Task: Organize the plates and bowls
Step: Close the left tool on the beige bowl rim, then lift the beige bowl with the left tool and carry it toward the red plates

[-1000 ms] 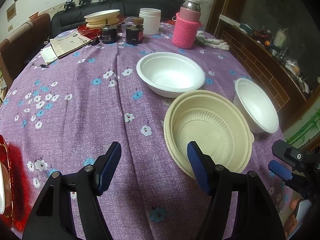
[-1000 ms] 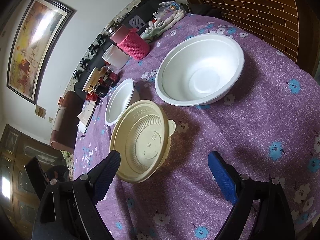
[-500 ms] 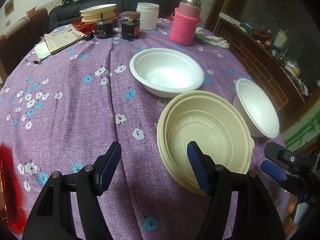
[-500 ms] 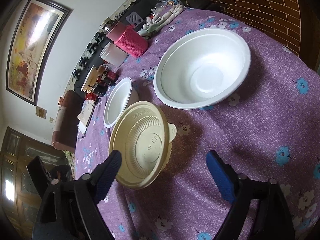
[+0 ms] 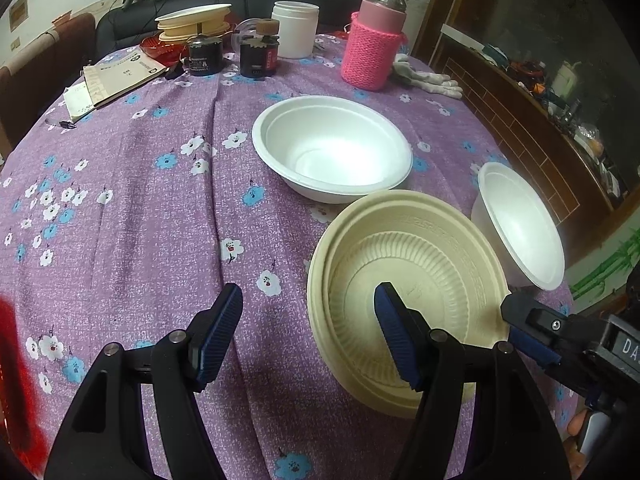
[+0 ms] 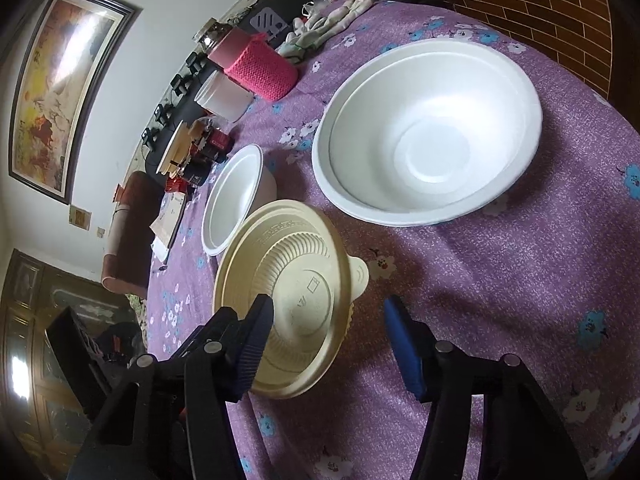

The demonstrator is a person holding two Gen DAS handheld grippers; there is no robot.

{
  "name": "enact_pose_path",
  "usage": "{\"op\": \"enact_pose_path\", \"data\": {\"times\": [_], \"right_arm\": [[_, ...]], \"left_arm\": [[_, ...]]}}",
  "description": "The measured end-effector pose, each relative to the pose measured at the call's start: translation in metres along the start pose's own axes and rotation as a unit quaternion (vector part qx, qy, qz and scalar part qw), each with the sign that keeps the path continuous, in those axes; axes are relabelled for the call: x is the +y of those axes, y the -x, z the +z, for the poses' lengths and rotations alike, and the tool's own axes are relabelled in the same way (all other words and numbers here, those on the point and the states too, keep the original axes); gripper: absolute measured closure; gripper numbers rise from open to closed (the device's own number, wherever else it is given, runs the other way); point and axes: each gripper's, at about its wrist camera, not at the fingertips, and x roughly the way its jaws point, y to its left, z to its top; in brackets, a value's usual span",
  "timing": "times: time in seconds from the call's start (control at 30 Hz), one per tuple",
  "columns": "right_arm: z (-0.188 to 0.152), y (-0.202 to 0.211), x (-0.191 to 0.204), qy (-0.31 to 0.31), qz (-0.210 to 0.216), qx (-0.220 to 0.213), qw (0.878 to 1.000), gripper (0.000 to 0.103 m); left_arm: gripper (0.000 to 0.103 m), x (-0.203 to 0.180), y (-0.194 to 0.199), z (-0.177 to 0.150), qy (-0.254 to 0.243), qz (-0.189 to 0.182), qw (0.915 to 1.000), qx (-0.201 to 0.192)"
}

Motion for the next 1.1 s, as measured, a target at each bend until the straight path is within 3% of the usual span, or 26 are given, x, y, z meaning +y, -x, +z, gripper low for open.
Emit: {"op": "enact_pose_path", "data": {"times": [0.37, 0.7, 0.87, 1.1], "right_arm": [[0.002, -0.007, -0.001, 0.003, -0.007, 0.008, 1.000, 0.062], [0.000, -0.015, 0.003, 0.017, -0.015, 0.017, 1.000, 0.089], [-0.001, -0.016, 0.003, 0.020, -0.014, 0.016, 1.000, 0.091], [-0.001, -0.014, 0.006, 0.029, -0.016, 0.016, 0.999, 0.092]], "left_arm": [[0.036, 0.000, -0.009, 0.002, 0.002, -0.002, 1.0000, 0.006], [0.077, -0.004, -0.021, -0.003, -0.014, 0.013, 0.9995, 0.026], [0.089, -0.007, -0.021, -0.005, -0.021, 0.009, 0.9994, 0.028], [0.090, -0.009, -0.020, -0.005, -0.029, 0.012, 0.9991, 0.027]]}}
